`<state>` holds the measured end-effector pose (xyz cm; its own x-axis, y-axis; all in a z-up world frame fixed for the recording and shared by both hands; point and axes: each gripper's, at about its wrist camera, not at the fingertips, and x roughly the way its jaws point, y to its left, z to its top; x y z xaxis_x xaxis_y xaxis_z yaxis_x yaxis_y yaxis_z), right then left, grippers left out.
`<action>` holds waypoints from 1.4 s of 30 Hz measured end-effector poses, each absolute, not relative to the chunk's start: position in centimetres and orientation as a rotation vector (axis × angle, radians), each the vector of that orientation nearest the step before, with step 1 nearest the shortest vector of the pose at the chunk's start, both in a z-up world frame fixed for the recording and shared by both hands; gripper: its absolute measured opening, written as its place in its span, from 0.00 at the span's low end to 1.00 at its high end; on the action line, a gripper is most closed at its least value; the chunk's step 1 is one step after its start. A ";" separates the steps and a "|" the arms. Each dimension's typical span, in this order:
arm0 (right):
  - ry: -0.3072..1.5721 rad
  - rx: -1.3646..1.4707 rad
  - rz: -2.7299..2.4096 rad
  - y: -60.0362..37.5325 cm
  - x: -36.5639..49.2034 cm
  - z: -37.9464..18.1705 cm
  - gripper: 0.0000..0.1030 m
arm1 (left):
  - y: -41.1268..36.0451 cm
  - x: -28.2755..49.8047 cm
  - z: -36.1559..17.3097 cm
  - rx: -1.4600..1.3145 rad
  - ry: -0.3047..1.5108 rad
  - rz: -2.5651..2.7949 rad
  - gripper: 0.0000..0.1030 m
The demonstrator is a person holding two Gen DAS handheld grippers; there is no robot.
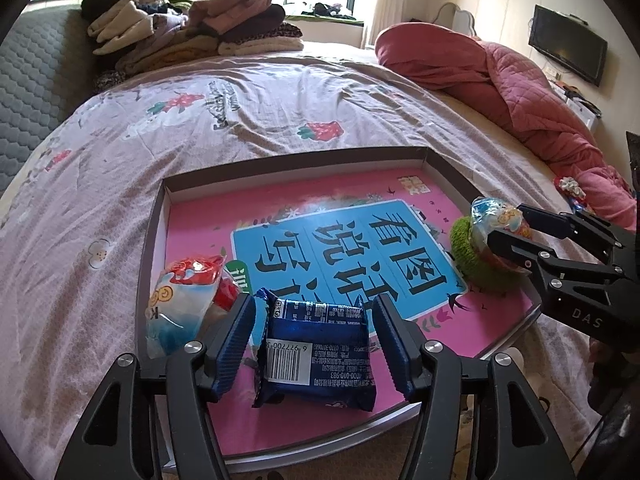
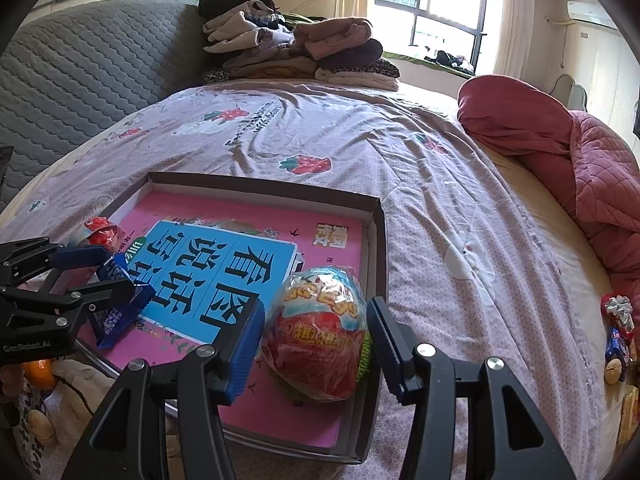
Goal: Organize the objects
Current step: 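Lower the blue snack packet with the left tool into the tray while the right tool lowers the red egg, then open the left tool to release the packet while the right tool releases the red egg, then withdraw both open tools from the tray toward the oranges and walnut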
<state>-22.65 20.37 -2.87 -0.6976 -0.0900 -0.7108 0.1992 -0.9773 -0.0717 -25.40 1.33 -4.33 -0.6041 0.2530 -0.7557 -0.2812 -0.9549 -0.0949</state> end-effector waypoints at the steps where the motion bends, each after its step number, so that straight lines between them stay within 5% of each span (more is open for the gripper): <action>1: 0.216 1.138 -2.752 20.4 -22.6 -2.8 0.52 | 1.3 -25.3 -4.2 -1.199 0.046 2.575 0.61; 42: 0.168 0.846 -2.815 19.8 -19.0 3.8 0.60 | -0.5 -17.7 3.7 -1.018 -0.010 2.714 0.72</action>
